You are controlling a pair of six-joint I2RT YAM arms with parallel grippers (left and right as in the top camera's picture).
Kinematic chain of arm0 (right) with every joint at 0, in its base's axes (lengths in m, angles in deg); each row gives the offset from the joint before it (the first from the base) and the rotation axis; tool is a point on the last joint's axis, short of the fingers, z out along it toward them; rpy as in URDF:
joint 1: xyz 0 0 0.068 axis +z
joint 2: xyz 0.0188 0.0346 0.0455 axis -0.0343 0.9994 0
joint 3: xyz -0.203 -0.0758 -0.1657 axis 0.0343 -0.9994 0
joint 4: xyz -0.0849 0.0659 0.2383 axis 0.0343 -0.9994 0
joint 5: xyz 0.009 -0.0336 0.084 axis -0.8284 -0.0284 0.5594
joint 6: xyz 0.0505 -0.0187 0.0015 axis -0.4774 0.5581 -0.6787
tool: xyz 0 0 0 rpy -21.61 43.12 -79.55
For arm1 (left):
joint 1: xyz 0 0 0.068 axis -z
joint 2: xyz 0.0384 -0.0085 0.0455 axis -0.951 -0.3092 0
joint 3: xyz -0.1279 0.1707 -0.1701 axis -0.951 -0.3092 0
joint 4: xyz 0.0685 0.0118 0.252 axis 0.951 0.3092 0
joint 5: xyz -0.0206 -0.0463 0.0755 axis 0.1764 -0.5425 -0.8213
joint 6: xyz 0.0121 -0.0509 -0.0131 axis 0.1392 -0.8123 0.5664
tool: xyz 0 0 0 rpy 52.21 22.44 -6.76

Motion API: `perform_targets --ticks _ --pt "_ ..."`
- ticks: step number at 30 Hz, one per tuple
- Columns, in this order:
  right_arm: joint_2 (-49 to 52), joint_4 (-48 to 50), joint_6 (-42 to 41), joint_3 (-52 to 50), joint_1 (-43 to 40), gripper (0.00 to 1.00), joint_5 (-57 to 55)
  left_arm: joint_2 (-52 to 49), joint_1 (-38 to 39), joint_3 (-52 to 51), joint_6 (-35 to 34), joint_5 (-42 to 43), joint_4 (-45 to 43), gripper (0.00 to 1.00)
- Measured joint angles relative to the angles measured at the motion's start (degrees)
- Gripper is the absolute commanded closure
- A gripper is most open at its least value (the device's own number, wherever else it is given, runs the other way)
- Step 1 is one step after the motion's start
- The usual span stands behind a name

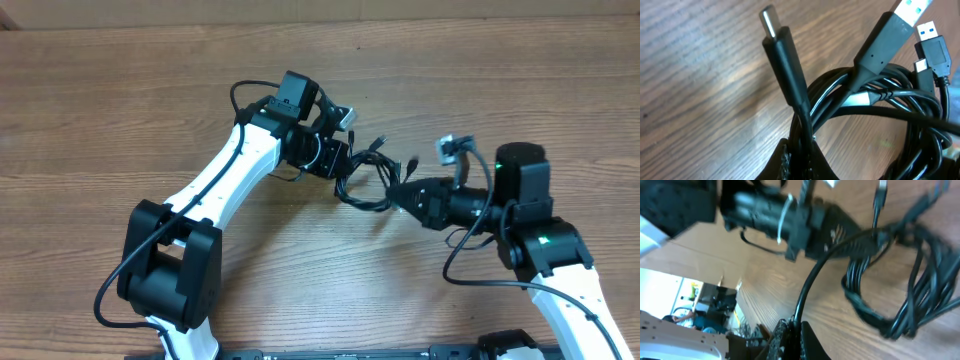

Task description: Untangle cables

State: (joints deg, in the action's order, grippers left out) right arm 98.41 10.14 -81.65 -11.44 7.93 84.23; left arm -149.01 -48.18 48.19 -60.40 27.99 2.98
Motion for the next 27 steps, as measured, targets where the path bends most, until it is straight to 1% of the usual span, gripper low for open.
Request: perform_targets --ticks 4,9,13,18,22,27 --pt "0.90 -0.15 -2.43 0.00 3.80 0.96 -3.17 0.00 0.22 0.00 -2.21 -0.07 -2.40 0.95" --pt "4.46 -0.20 -8.31 0.00 7.61 0.96 -9.11 0.00 2.08 0.00 -3.43 -1.31 -3.48 0.96" --pt "8.76 -0.48 -12.61 0.00 7.82 0.96 -11.06 0.00 4.61 0.00 -3.61 -3.85 -3.43 0.96" --pt "12.72 -2.25 -15.30 0.00 7.82 0.96 -12.09 0.00 7.02 0.00 -3.80 -8.81 -3.41 0.96" --pt "13.35 -3.45 -17.31 0.00 7.82 0.96 -14.05 0.00 7.72 0.00 -3.85 -11.50 -3.34 0.96" --pt "13.38 -3.30 -20.76 0.00 7.85 0.96 -20.20 0.00 7.72 0.00 -3.82 -12.35 -2.99 0.96"
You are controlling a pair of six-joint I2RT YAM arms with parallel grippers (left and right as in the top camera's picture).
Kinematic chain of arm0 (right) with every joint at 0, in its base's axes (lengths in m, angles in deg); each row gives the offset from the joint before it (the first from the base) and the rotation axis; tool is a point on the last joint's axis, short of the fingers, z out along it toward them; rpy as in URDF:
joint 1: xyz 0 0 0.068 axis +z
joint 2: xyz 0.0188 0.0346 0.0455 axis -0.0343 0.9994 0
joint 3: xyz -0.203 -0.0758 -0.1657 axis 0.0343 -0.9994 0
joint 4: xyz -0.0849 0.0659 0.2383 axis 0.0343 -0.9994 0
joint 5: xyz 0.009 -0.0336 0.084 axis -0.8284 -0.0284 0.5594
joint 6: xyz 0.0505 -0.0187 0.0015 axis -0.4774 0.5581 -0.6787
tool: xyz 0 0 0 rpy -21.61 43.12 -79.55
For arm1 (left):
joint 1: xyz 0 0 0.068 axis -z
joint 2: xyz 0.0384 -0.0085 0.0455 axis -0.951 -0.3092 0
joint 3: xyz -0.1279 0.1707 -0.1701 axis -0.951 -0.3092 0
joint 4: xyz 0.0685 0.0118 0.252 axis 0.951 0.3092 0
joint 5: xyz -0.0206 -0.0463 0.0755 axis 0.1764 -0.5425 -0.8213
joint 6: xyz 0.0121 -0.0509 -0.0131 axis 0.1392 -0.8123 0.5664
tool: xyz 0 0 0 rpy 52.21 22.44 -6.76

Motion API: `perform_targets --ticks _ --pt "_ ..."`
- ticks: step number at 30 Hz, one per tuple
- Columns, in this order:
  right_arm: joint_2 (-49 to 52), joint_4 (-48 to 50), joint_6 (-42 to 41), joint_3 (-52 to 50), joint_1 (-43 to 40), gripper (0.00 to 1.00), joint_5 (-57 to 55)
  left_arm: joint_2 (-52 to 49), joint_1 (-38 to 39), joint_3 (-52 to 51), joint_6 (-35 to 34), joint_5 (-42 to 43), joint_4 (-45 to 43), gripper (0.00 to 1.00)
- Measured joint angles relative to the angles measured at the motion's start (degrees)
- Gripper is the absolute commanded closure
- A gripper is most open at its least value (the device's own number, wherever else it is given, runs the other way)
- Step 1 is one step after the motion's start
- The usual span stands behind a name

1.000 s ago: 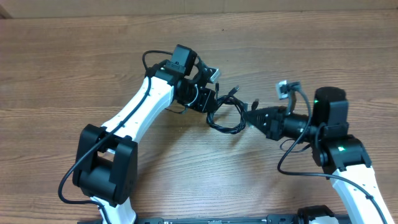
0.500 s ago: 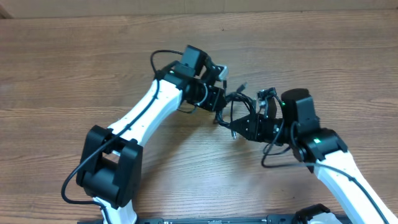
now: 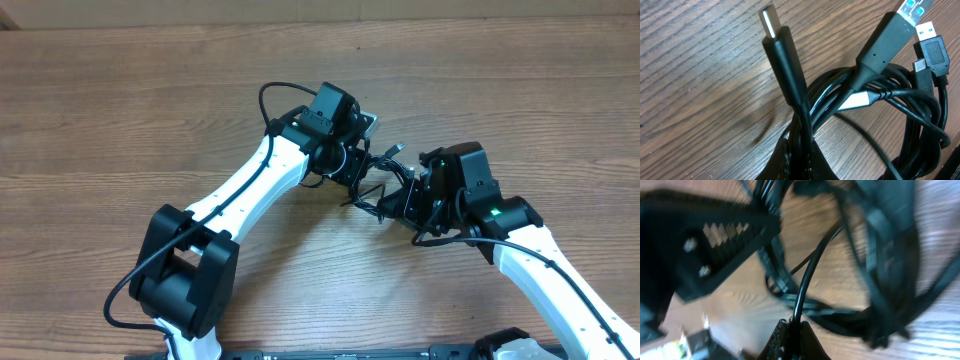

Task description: Untangle cables

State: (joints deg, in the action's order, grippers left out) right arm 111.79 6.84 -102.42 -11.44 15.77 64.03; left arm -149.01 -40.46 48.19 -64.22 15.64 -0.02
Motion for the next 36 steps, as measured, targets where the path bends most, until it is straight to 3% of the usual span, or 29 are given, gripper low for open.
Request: perform_targets --ticks 16,21,23,27,34,35,36 --pt "0.00 -0.79 -2.93 0.07 0.04 0.94 -15.32 0.00 0.00 0.00 0.07 18.49 0.42 0.96" --pt "0.00 -0.94 -2.82 0.11 0.44 0.70 -17.44 0.00 -0.02 -0.02 -1.95 20.22 -0.04 0.96" --pt "0.00 -0.68 -3.08 0.31 0.48 0.48 -17.84 0.00 -0.04 -0.07 -4.55 20.68 -1.33 0.96" --pt "0.00 -0.68 -2.86 1.16 0.52 0.24 -18.29 0.00 -0.52 -0.07 -11.41 20.57 -4.92 0.96" --pt "-2.60 -4.98 -2.73 5.84 0.28 0.14 -18.53 0.00 -1.53 -0.07 -25.35 13.27 -6.25 0.96" --pt "-3.52 -5.86 -2.73 6.99 0.28 0.12 -18.56 0.00 -1.53 -0.07 -27.76 11.74 -6.23 0.96" --pt "-4.81 -6.56 -2.73 8.17 0.28 0.03 -18.49 0.00 -1.57 -0.07 -30.36 10.32 -6.23 0.96"
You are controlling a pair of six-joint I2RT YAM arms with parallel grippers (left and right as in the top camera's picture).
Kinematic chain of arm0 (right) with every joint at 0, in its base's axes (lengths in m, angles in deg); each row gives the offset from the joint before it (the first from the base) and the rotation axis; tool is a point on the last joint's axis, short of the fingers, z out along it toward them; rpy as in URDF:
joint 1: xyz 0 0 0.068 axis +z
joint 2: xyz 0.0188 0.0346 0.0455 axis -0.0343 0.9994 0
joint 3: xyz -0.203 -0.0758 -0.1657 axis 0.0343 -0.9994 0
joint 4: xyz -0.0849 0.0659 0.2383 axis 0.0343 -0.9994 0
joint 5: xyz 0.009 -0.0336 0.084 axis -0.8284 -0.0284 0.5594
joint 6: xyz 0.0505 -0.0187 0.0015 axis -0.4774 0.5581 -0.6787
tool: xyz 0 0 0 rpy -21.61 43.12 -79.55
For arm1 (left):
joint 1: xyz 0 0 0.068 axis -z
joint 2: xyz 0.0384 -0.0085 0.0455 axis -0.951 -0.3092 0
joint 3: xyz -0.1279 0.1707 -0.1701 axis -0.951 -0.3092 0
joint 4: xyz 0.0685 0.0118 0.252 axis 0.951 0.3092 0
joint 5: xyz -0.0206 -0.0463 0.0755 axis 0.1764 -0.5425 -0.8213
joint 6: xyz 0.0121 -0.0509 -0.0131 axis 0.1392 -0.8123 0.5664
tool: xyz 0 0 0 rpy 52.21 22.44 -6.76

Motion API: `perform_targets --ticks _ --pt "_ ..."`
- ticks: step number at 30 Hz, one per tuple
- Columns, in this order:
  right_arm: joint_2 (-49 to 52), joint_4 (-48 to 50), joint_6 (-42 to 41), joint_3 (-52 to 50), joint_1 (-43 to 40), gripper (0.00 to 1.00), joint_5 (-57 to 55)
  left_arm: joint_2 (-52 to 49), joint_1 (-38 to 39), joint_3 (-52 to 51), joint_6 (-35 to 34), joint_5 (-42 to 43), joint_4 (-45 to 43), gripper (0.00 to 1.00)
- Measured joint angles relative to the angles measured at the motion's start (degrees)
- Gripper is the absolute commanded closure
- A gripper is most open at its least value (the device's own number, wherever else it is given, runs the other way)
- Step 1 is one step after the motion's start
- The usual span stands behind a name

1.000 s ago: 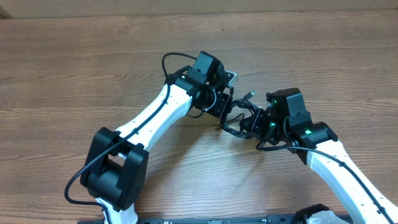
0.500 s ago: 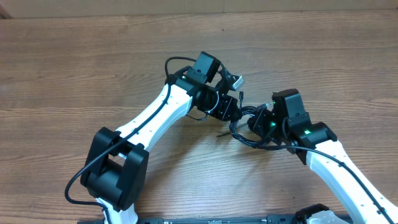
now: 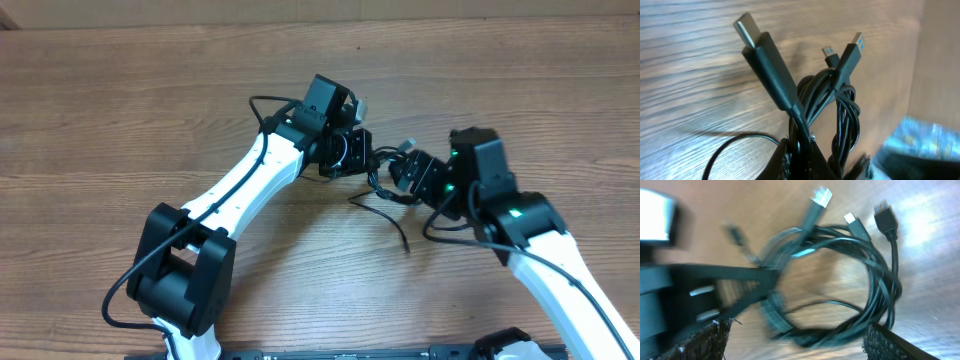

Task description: Untangle cables

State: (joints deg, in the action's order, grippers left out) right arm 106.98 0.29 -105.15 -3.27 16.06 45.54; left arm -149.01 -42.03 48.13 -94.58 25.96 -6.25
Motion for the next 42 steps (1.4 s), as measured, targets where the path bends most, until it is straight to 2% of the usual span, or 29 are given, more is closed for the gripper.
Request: perform_targets --ticks 1,6,9,12,20,26,29,31,35,40,42 --pt "-1.40 -0.55 0.04 1.03 0.02 0.00 0.00 0.00 0.00 0.00 -2.49 -1.14 -0.02 0.96" --pt "-7.06 -6.78 -0.20 3.02 0.02 0.00 0.87 0.00 0.00 0.00 -17.46 -6.16 0.02 0.96" --pt "-7.10 -11.19 -0.20 2.93 0.00 0.00 1.11 0.00 -0.02 0.00 -26.77 -7.82 0.02 0.96" --pt "-6.19 -11.63 -0.15 2.05 0.13 0.00 1.14 0.00 0.00 0.00 -34.67 -8.46 0.02 0.96" --pt "-0.63 -3.93 3.30 -1.03 4.31 0.00 1.09 0.00 0.00 0.00 -51.41 -8.39 0.68 0.96" --pt "4.59 0.81 7.39 -1.46 5.75 0.09 1.01 0.00 -0.09 0.00 -61.20 -7.19 4.74 0.96" --pt "6.27 2.08 8.90 -1.49 5.75 0.20 0.11 0.00 -0.33 0.00 -64.65 -5.70 5.16 0.96" --pt "6.95 3.10 9.33 -1.51 5.75 0.29 -0.26 0.00 -0.79 0.00 -65.72 -4.22 5.18 0.96" --pt "8.07 3.96 10.01 -1.51 5.75 0.41 -0.52 0.00 -2.12 0.00 -66.95 -0.76 5.18 0.96" --pt "9.27 4.31 10.93 -1.55 6.01 0.73 -0.39 0.00 -3.15 0.00 -66.53 2.21 5.16 0.96" --pt "9.38 4.42 10.78 -1.62 6.12 0.80 -0.37 0.00 -3.23 0.00 -65.44 2.64 5.16 0.96"
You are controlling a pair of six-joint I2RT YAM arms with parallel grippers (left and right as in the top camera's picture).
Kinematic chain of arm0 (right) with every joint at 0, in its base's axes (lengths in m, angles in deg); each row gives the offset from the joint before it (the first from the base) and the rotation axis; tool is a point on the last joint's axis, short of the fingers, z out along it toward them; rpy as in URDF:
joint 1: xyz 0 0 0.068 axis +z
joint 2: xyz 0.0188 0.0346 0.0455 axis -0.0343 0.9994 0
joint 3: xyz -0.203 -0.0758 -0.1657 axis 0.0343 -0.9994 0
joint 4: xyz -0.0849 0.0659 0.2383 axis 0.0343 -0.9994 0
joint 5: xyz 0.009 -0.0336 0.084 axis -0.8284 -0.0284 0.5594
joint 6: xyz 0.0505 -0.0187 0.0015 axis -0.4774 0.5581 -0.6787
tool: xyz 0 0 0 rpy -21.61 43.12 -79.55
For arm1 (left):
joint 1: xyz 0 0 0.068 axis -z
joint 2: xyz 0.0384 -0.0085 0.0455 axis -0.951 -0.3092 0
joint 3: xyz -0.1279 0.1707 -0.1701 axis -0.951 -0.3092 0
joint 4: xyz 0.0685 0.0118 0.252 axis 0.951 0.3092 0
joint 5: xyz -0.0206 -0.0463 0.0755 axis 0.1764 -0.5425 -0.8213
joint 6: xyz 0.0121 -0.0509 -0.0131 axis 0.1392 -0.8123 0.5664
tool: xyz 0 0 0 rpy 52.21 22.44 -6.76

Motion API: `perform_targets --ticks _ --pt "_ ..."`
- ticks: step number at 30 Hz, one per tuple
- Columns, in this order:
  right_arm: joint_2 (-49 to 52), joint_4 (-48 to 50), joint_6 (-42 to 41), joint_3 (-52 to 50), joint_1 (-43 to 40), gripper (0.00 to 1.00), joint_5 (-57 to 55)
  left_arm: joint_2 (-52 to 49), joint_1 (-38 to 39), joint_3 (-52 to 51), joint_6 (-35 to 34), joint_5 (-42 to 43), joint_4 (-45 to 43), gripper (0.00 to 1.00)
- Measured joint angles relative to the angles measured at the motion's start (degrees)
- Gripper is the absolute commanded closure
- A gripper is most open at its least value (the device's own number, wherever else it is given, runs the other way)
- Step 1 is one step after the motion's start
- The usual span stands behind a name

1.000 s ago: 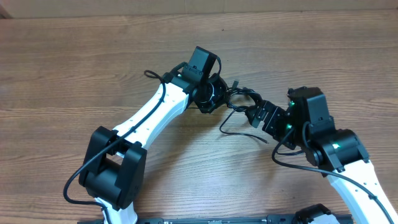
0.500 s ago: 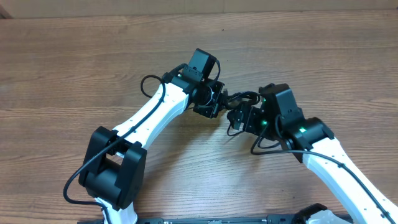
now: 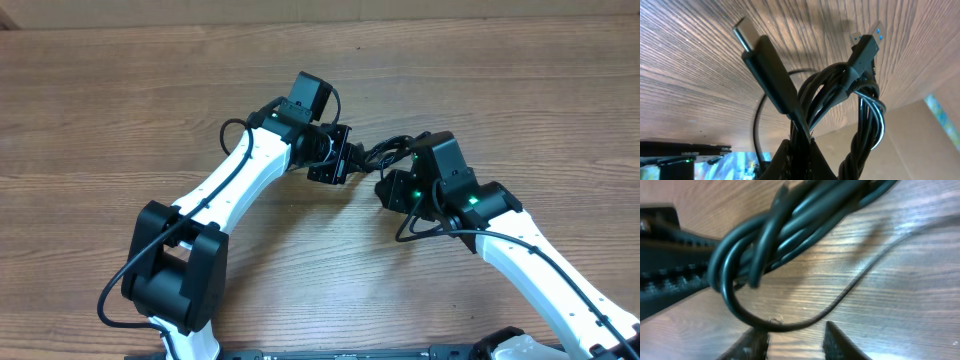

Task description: Untangle cables

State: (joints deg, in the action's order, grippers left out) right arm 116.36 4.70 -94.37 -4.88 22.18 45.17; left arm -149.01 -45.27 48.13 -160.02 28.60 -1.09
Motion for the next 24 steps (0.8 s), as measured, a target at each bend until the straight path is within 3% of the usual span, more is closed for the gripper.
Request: perform_targets --ticks 3,4,6,7,15,20,24 --pt "0.00 0.15 -0.24 0.00 0.00 0.78 -0.28 0.00 0.02 0.00 3.43 0.33 -0.04 0.96" --pt "0.00 0.17 -0.24 0.00 0.00 0.72 -0.31 0.00 0.00 0.00 5.14 0.39 0.02 0.96" --pt "0.00 0.17 -0.48 0.00 0.00 0.41 -0.31 0.00 -0.13 0.00 7.58 0.24 0.17 0.96" --pt "0.00 0.17 -0.35 -0.02 0.02 0.35 -0.39 0.00 -0.15 0.00 9.05 -0.22 0.42 0.96" --pt "0.00 -2.89 -3.69 0.07 -0.94 0.21 2.60 0.00 -0.20 0.00 23.82 -10.03 1.14 0.96" --pt "-0.07 -4.33 -14.60 0.52 -3.85 0.07 4.63 0.00 -0.24 0.00 31.71 -13.55 0.94 0.96" --pt "-0.07 -3.43 -24.35 0.57 -5.44 0.07 5.14 0.00 -0.24 0.00 35.93 -13.40 0.42 0.96"
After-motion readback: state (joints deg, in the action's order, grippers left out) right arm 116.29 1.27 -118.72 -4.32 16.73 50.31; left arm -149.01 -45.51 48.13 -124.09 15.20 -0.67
